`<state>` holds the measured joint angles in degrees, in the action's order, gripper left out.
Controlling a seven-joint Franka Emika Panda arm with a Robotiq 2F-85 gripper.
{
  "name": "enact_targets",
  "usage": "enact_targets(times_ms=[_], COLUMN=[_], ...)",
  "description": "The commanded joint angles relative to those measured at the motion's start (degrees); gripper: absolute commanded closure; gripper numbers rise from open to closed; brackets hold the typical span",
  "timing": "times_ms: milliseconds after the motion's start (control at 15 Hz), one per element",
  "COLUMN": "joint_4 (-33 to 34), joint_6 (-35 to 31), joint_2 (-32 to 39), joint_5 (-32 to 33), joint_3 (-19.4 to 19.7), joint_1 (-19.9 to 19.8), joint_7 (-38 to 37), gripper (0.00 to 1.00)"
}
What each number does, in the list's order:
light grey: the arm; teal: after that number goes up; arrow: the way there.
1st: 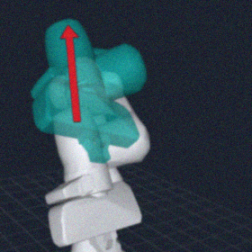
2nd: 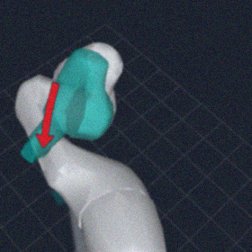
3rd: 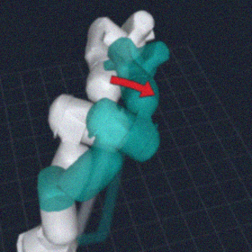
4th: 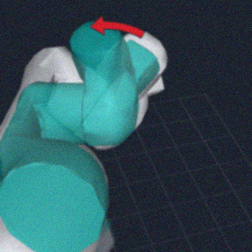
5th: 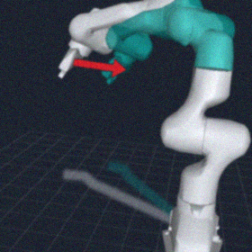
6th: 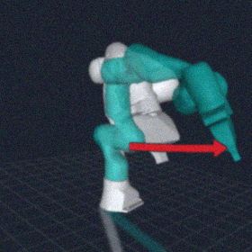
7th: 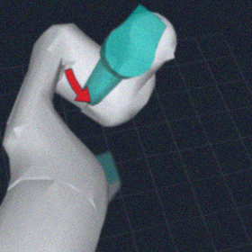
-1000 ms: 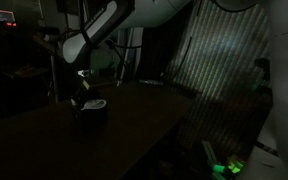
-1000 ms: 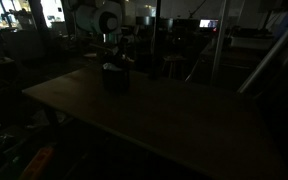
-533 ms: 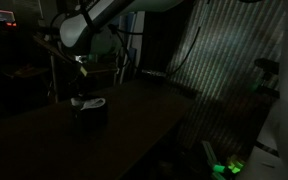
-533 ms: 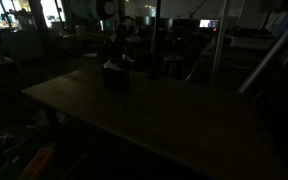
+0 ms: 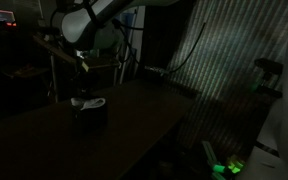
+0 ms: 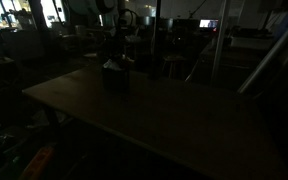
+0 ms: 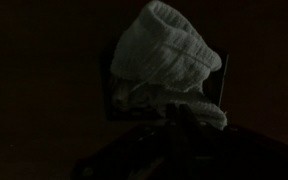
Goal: Pick up the white towel and put it in the black basket on the right
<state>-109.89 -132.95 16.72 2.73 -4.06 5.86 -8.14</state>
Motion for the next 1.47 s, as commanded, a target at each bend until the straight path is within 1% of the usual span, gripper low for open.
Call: enact_targets(times_ms=[0, 200, 533, 667, 733, 800, 867, 1133, 1400], joint_4=[-1.75, -2.64, -5.74, -7.34, -8.12, -8.97, -9.82, -13.83, -15.77], joint_6=[2.33, 3.40, 3.57, 3.21, 3.08, 2.90, 2.66, 2.28, 2.87], joint_2=[-3.41, -4.53, -6.43, -7.41, -8.00, -8.73, -9.50, -13.90, -16.54], joint_5=[2.52, 3.44, 3.48, 3.48, 3.51, 3.60, 3.75, 3.73, 2.96], joint_3=[0.90, 0.78, 0.61, 0.75, 0.83, 0.97, 1.14, 2.00, 1.75], joint_1=[1.18, 1.40, 1.46, 1.31, 1.24, 1.15, 1.09, 0.63, 0.10], joint_7=[-2.78, -4.42, -7.02, -8.25, -8.98, -9.80, -10.83, -16.79, -21.31], gripper=[0.89, 0.87, 0.89, 0.89, 0.87, 0.88, 0.87, 0.89, 0.87])
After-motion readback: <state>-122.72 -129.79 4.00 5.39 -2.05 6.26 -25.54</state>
